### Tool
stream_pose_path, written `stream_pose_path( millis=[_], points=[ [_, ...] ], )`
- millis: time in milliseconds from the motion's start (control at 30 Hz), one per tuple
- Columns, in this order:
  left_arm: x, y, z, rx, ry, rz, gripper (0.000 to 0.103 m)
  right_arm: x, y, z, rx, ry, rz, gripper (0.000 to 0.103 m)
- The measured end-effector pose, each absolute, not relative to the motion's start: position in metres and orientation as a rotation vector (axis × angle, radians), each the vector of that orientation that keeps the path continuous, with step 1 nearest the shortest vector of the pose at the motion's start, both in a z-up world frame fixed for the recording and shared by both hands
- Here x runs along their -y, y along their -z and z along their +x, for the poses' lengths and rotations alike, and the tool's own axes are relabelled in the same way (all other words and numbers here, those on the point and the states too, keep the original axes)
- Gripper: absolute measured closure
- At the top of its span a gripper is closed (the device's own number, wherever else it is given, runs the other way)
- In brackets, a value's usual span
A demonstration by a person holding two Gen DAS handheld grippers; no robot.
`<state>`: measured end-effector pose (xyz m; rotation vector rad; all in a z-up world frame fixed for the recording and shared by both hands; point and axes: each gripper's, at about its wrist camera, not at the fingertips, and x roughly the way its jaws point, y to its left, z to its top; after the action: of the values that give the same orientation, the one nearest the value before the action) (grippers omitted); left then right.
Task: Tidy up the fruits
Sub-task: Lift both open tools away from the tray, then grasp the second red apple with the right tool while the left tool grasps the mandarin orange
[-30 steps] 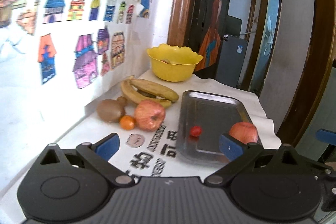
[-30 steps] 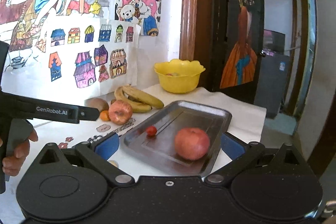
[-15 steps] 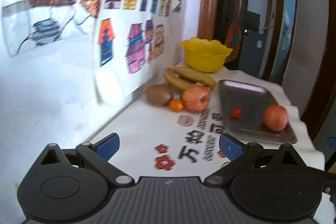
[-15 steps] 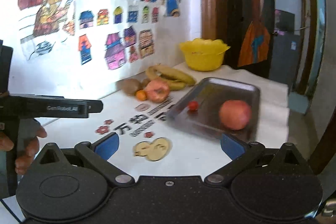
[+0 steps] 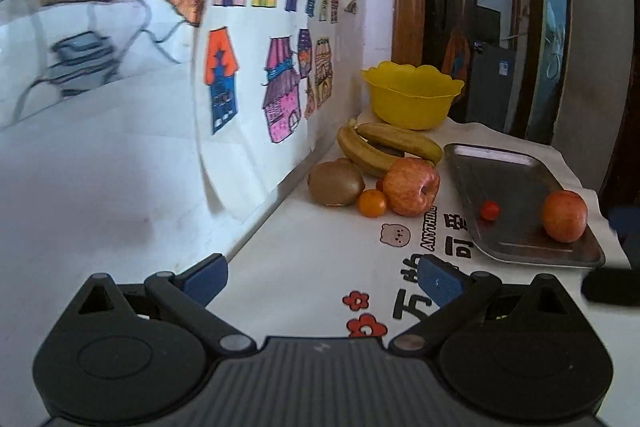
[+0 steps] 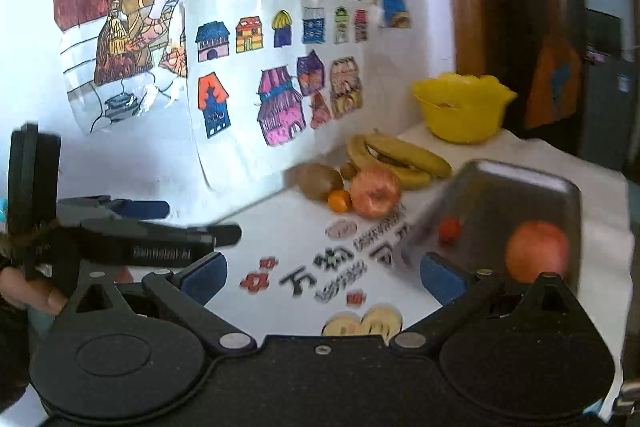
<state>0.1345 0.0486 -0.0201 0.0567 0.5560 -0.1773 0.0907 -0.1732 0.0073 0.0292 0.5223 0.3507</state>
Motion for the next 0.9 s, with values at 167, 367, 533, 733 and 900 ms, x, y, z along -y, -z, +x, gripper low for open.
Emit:
stream_pose_path(
  millis=[167,367,533,733,900],
  points=[
    [-0.038,0.028,0.161,-0.567,0.212,0.078,0.000,0.187,-0.007,0.144,-0.503,-0.403,-0.061,0.001],
    [-0.023,0.044,0.198,-0.572,0.245,0.121,0.000,0.195,0.004,0.216,-0.521,-0.454,-0.048,0.001],
    [-0.016,0.057,0.229,-0.597,0.262,0.141,0.001,0.197,0.024,0.271,-0.600,-0.497,0.018,0.001],
    [-0.012,0.069,0.254,-0.627,0.275,0.109,0.010,0.192,0.048,0.305,-0.675,-0.514,0.071,0.011],
    [-0.007,0.077,0.267,-0.655,0.300,0.086,0.020,0.186,0.059,0.314,-0.695,-0.530,0.063,0.016]
  ],
)
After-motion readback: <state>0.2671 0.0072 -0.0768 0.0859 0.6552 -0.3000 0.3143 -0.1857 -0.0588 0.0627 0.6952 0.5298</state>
